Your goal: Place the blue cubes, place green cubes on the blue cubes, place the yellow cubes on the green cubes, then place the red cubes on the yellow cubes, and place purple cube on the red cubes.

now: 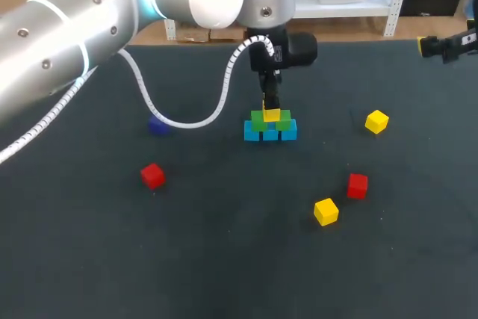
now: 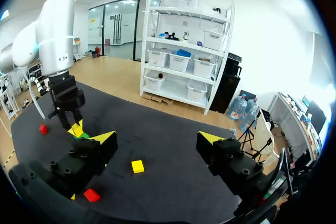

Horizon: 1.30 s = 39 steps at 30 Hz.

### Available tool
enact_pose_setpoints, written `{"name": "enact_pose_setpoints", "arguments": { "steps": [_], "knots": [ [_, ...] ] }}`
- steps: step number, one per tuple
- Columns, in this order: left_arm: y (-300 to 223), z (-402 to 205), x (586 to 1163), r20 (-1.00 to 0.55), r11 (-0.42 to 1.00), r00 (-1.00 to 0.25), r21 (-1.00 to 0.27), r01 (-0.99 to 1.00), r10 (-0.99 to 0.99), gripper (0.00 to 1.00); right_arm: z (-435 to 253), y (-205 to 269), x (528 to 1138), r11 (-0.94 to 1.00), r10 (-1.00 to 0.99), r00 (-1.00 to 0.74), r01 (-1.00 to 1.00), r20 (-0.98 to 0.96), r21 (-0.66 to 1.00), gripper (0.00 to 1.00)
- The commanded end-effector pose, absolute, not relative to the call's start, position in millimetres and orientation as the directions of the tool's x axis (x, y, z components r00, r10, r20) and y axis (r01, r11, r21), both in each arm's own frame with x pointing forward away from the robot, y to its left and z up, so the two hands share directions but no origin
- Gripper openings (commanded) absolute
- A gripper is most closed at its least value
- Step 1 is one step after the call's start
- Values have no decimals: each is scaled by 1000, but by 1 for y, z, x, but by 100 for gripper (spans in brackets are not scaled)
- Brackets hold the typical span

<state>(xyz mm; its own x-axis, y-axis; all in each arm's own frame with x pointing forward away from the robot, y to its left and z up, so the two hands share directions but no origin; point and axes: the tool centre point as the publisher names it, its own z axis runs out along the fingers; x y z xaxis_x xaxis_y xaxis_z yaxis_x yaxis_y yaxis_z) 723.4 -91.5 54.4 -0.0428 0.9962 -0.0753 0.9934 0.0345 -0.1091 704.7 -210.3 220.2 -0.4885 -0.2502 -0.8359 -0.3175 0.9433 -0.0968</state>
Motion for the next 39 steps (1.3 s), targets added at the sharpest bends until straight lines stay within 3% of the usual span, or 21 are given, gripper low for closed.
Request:
{"name": "enact_pose_setpoints", "arguments": {
  "steps": [1, 23, 24, 26, 31, 39],
  "knots": [
    [-93, 53, 726, -72, 32, -40, -113, 993, 997, 0, 216, -211, 706, 942, -240, -454, -322, -858, -93, 100],
    [-93, 52, 727, -73, 30, -39, -118, 993, 997, 2, 216, -211, 706, 942, -240, -454, -322, -858, -93, 100],
    [-93, 52, 727, -73, 30, -39, -118, 993, 997, 14, 216, -211, 706, 942, -240, -454, -322, -858, -93, 100],
    [-93, 52, 727, -73, 30, -39, -118, 993, 997, 28, 216, -211, 706, 942, -240, -454, -322, -858, -93, 100],
    [-93, 52, 727, -73, 30, -39, -118, 993, 997, 100, 216, -211, 706, 942, -240, -454, -322, -858, -93, 100],
    [-93, 52, 727, -73, 30, -39, -118, 993, 997, 100, 216, -211, 706, 942, -240, -454, -322, -858, -93, 100]
  ]
}}
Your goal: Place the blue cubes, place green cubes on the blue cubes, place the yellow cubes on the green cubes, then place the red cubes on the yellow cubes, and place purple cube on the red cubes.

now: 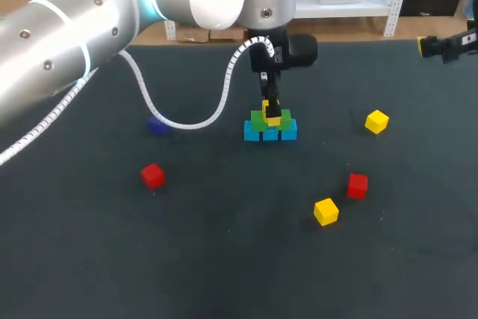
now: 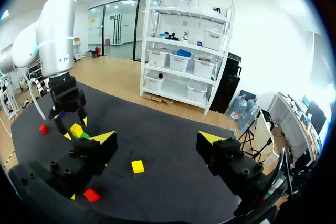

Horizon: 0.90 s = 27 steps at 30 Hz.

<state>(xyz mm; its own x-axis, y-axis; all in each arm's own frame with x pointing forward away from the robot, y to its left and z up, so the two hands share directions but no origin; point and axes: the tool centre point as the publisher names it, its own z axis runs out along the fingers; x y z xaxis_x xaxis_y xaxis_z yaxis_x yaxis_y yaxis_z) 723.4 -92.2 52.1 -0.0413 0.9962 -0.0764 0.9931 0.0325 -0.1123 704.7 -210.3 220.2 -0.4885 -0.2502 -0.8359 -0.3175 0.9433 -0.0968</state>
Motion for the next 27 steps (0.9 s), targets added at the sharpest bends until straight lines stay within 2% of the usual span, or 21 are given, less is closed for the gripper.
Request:
{"name": "enact_pose_setpoints", "arguments": {
  "steps": [1, 27],
  "knots": [
    [-93, 52, 727, -73, 30, -39, -118, 993, 997, 100, 216, -211, 706, 942, -240, -454, -322, -858, -93, 100],
    [-94, 58, 721, -68, 22, -29, -101, 995, 997, 100, 216, -211, 706, 942, -240, -454, -322, -858, -93, 100]
  ]
}}
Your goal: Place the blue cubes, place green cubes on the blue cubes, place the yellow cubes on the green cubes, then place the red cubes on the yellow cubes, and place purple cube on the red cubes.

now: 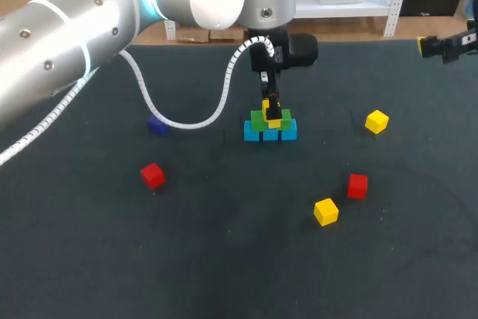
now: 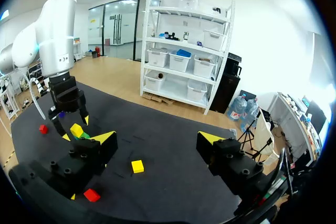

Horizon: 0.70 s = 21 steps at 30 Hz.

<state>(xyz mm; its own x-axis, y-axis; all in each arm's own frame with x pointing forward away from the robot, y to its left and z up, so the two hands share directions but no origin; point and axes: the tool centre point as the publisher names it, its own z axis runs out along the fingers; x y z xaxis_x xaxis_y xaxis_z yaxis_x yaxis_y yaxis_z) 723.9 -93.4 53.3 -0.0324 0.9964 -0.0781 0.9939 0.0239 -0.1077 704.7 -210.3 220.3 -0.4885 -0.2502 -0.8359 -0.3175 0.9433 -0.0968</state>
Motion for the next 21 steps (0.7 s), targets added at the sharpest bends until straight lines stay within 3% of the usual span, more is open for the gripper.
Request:
{"name": "enact_pose_setpoints", "arguments": {
  "steps": [1, 21],
  "knots": [
    [-95, 60, 719, -69, 20, -27, -99, 995, 997, 100, 216, -211, 706, 942, -240, -454, -322, -858, -93, 100],
    [-84, 78, 717, -82, 50, -54, -43, 998, 995, 100, 216, -211, 706, 942, -240, -454, -322, -858, -93, 100]
  ]
}}
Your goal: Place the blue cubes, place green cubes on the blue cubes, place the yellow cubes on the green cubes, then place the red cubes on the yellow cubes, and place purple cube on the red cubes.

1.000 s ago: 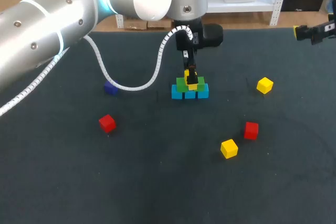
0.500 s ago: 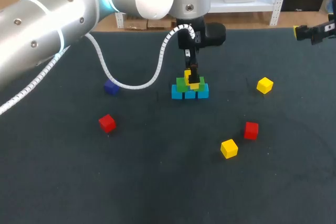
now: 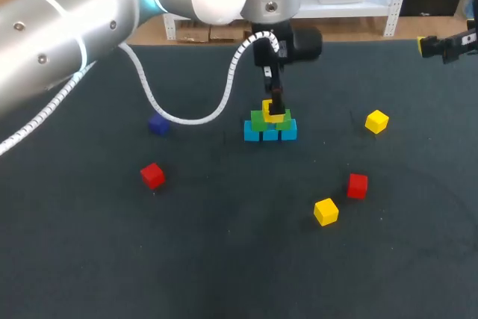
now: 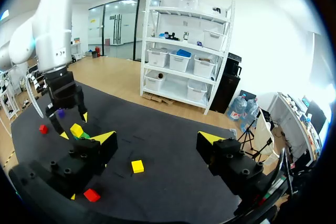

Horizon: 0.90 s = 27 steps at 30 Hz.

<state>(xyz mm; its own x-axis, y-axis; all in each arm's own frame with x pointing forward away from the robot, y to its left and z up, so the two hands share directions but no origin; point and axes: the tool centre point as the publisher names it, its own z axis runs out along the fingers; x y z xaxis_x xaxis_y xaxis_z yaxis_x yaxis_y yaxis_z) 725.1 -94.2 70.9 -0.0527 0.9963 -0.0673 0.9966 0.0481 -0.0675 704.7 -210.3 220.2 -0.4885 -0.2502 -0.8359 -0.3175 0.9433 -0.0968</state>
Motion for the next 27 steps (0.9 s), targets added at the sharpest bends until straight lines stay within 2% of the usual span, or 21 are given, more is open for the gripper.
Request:
{"name": "enact_pose_setpoints", "arguments": {
  "steps": [1, 12, 27],
  "knots": [
    [-81, 80, 718, -79, 54, -57, -32, 998, 995, 100, 216, -211, 706, 942, -240, -454, -322, -858, -93, 100],
    [-68, 102, 700, -89, 57, -54, 25, 998, 995, 100, 216, -211, 706, 942, -240, -454, -322, -858, -93, 100],
    [-70, 128, 680, -75, -56, 64, 104, 993, 995, 100, 216, -211, 706, 942, -240, -454, -322, -858, -93, 100]
  ]
}}
